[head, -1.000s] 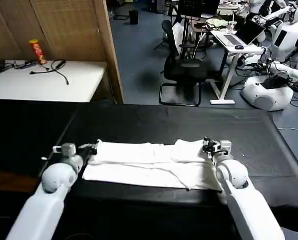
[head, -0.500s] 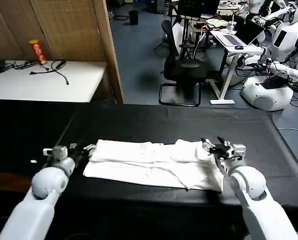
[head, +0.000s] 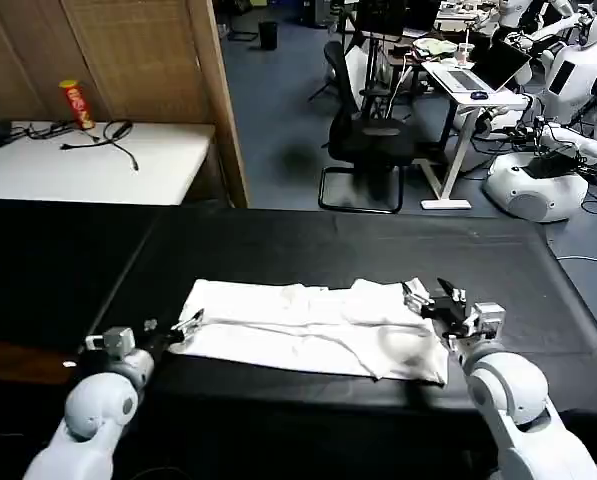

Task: Fold and organize the clothes.

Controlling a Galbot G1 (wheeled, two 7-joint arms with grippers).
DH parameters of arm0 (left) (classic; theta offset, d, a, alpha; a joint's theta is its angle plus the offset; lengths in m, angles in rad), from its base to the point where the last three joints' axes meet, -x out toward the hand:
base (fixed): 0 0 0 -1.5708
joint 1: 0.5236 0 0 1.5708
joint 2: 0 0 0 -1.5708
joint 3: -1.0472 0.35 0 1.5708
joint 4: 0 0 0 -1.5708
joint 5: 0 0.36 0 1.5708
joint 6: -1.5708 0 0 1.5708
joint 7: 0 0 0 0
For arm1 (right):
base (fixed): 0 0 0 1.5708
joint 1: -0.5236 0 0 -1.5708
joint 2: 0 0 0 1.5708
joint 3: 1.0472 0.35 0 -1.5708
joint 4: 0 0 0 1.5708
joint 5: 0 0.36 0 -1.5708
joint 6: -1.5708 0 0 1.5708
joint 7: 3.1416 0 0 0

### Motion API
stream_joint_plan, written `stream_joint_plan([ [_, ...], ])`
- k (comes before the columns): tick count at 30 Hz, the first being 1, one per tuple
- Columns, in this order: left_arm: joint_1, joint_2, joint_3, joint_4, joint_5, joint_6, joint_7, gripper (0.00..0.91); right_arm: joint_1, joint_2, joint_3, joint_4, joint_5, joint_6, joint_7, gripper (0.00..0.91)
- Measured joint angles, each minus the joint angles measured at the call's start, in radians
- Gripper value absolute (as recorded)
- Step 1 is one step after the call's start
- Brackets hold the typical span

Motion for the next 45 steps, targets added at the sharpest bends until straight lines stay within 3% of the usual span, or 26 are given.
stream_joint_plan([
  [3,0.005,-0.005,0.001,-0.003,0.000,-0.002,0.003,0.010,0.001,0.003,-0.003,0.000,-0.002,0.002,0.000,0.878],
  [4,0.006,-0.006,0.001,-0.004,0.000,-0.002,0.005,0.000,0.002,0.005,-0.004,0.000,-0.003,0.003,-0.001,0.878],
  [15,-0.006,-0.020,0.021,-0.001,0.018,0.009,0.014,0.000,0.005,0.010,-0.005,0.000,-0.026,0.007,-0.019,0.878],
  [21,-0.020,-0.001,0.007,0.017,0.174,-0.039,0.009,0.000,0.010,0.010,-0.002,-0.002,-0.026,0.009,-0.020,0.878],
  [25,-0.014,0.055,-0.031,0.035,0.249,-0.082,0.007,0.000,0.012,0.017,-0.002,-0.005,-0.026,0.010,-0.020,0.878],
  [33,0.017,0.230,-0.126,0.053,0.255,-0.114,0.005,0.000,0.004,0.038,-0.010,-0.008,-0.041,0.020,-0.021,0.878],
  [38,0.043,0.245,-0.132,-0.003,0.254,-0.086,-0.026,0.000,-0.008,0.048,-0.011,0.000,-0.053,0.026,-0.022,0.878],
  [45,0.046,0.146,-0.048,-0.184,0.169,-0.005,-0.090,0.000,-0.032,0.047,0.010,0.013,-0.063,0.033,-0.025,0.878],
])
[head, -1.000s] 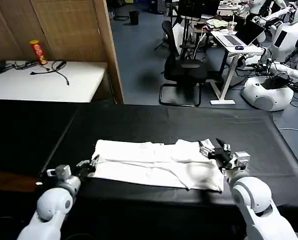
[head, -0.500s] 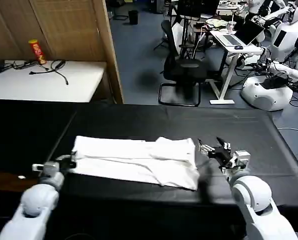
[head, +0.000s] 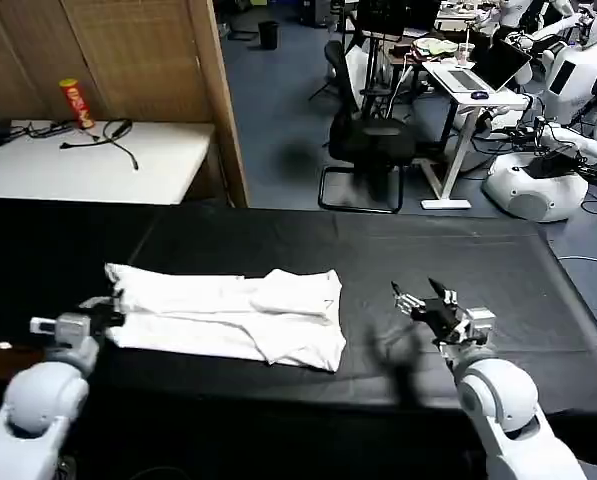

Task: Fold and organize the clothes.

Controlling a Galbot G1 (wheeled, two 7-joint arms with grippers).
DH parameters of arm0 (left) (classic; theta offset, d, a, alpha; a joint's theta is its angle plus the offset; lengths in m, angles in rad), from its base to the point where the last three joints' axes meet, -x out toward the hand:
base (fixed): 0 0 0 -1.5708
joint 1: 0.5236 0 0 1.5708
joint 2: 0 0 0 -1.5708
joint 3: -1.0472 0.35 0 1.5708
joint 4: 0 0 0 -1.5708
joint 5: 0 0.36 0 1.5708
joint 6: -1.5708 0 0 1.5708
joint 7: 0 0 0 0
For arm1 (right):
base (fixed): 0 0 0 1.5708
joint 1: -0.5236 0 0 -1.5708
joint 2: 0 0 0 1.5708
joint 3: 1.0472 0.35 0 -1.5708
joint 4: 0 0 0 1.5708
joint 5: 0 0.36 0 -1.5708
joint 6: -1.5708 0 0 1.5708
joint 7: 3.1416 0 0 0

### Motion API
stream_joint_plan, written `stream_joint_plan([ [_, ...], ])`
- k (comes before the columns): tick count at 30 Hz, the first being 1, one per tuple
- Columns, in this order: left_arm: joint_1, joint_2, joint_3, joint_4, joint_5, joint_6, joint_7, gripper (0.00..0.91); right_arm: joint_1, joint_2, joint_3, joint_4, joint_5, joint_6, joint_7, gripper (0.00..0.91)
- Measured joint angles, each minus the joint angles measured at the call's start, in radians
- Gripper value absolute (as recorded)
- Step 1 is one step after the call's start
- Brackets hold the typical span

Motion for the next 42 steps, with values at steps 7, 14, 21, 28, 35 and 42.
stream_joint_plan([
  [7,-0.050,-0.131,0.184,-0.085,-0.060,0.032,-0.024,0.000,-0.029,0.000,0.028,0.002,-0.021,0.017,-0.016,0.878],
  [14,-0.100,-0.261,0.339,-0.062,-0.070,0.027,-0.024,0.000,-0.060,0.003,0.058,0.008,-0.036,0.026,-0.023,0.878],
  [21,-0.142,-0.359,0.425,-0.008,-0.059,0.012,-0.022,0.000,-0.085,0.014,0.069,0.016,-0.050,0.032,-0.030,0.878],
  [28,-0.145,-0.421,0.461,0.048,-0.027,-0.002,-0.029,0.878,-0.092,0.015,0.070,0.024,-0.050,0.033,-0.040,0.878],
  [35,-0.146,-0.496,0.480,0.113,-0.008,-0.033,-0.021,0.878,-0.098,0.007,0.050,0.030,-0.047,0.043,-0.055,0.878],
  [42,-0.129,-0.553,0.471,0.111,-0.036,-0.036,-0.014,0.878,-0.084,-0.007,0.014,0.027,-0.048,0.046,-0.072,0.878],
])
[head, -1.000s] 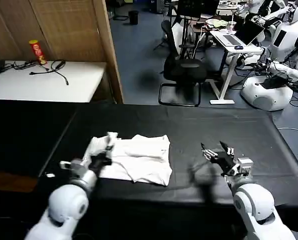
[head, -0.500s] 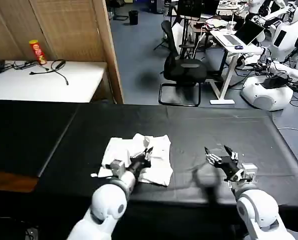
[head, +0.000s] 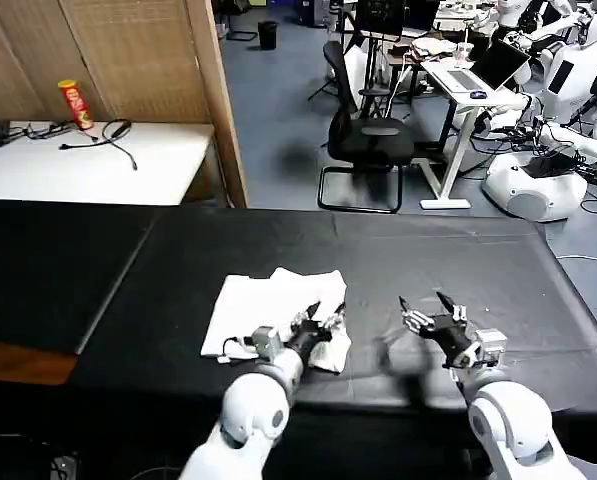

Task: Fold and organize the clothes.

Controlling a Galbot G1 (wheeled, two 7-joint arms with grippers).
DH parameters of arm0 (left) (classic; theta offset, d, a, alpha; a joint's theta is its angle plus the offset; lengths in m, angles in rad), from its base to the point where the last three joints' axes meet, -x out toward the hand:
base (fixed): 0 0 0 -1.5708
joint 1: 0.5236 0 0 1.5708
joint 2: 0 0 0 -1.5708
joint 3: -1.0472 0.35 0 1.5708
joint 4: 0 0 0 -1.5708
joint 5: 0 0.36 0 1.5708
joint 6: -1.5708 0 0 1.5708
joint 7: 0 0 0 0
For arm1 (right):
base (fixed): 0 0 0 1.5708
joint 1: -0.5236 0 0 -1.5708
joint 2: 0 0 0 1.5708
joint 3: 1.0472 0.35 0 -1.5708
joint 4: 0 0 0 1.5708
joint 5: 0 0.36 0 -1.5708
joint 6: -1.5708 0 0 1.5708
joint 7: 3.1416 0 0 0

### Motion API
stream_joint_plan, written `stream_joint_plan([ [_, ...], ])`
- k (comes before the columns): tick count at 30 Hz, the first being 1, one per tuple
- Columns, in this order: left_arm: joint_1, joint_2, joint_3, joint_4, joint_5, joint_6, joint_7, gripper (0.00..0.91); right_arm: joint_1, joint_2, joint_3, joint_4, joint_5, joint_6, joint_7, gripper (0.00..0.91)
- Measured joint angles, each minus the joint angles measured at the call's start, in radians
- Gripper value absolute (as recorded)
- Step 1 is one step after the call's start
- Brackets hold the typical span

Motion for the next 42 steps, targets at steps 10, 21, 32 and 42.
stream_joint_plan([
  [10,0.010,0.168,-0.116,-0.073,0.122,-0.085,0.046,0.878,0.080,-0.031,-0.154,-0.033,0.021,-0.013,-0.027,0.878],
  [21,0.057,0.289,-0.259,-0.042,0.118,-0.112,0.048,0.878,0.171,0.010,-0.332,-0.112,-0.073,-0.008,-0.011,0.878],
  [32,0.058,0.281,-0.301,0.009,0.094,-0.124,0.056,0.878,0.147,0.037,-0.315,-0.124,-0.169,-0.014,0.062,0.878],
  [42,0.068,0.233,-0.329,0.063,-0.031,-0.116,0.067,0.585,0.089,0.035,-0.241,-0.032,-0.095,0.002,0.054,0.878],
])
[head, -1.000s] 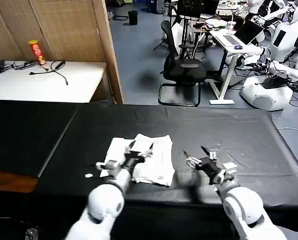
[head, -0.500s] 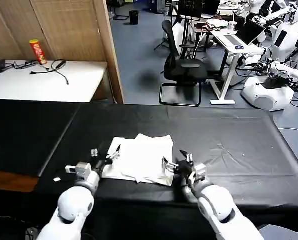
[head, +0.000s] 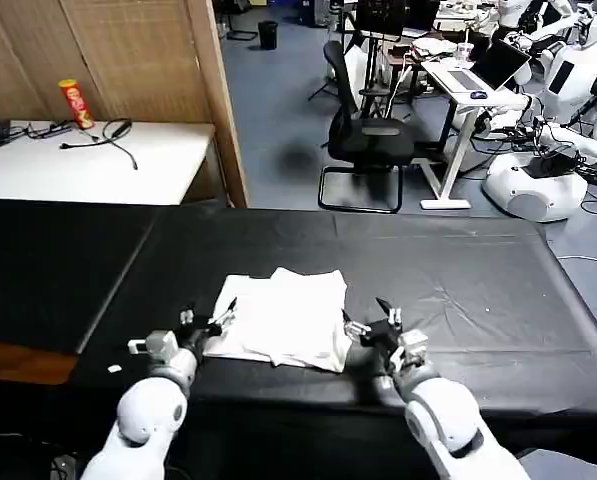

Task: Fold and organize the clothes.

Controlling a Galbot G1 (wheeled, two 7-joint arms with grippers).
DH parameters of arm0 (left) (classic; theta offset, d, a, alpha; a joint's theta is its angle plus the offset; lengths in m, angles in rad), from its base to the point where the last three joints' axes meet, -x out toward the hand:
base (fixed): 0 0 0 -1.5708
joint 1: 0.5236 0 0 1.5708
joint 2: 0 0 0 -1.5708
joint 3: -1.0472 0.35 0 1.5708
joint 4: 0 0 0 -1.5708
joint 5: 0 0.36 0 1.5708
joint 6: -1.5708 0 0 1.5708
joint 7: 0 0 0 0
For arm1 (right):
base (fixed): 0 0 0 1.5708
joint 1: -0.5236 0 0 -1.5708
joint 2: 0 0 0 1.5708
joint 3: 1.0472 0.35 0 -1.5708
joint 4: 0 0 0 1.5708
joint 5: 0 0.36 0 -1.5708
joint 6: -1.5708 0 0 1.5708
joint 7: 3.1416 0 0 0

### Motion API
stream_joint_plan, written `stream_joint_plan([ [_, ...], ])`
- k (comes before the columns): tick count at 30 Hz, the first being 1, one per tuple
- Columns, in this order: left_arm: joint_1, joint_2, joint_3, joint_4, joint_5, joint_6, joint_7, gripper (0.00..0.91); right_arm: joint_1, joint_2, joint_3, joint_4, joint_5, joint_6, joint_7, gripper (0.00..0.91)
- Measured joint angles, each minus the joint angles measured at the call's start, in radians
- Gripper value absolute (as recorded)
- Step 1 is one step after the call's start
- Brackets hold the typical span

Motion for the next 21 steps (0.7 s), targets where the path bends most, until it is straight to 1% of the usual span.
stream_joint_plan([
  [1,0.002,-0.006,-0.004,0.000,-0.026,0.008,-0.002,0.390,-0.002,0.000,0.005,0.008,0.002,0.002,0.000,0.878],
  [2,0.002,-0.011,-0.009,0.000,-0.048,0.015,-0.003,0.127,-0.004,-0.001,0.009,0.014,0.003,0.003,-0.001,0.878],
  [4,0.007,-0.021,-0.016,-0.001,-0.087,0.021,-0.006,0.000,-0.007,-0.001,0.013,0.025,0.003,0.007,-0.002,0.878],
  [11,0.029,-0.036,-0.032,-0.001,-0.194,0.028,-0.008,0.000,-0.012,0.003,0.019,0.037,0.000,0.020,-0.016,0.878],
  [14,0.031,-0.042,-0.034,-0.008,-0.207,0.033,-0.010,0.000,-0.013,0.007,0.021,0.036,-0.004,0.029,-0.019,0.878],
  [18,0.027,-0.036,-0.035,-0.026,-0.142,0.030,-0.009,0.000,-0.017,0.010,0.031,0.036,-0.005,0.032,-0.020,0.878],
  [21,0.020,-0.009,-0.044,-0.046,-0.062,0.027,-0.007,0.000,-0.017,0.006,0.044,0.036,-0.005,0.033,-0.020,0.878],
])
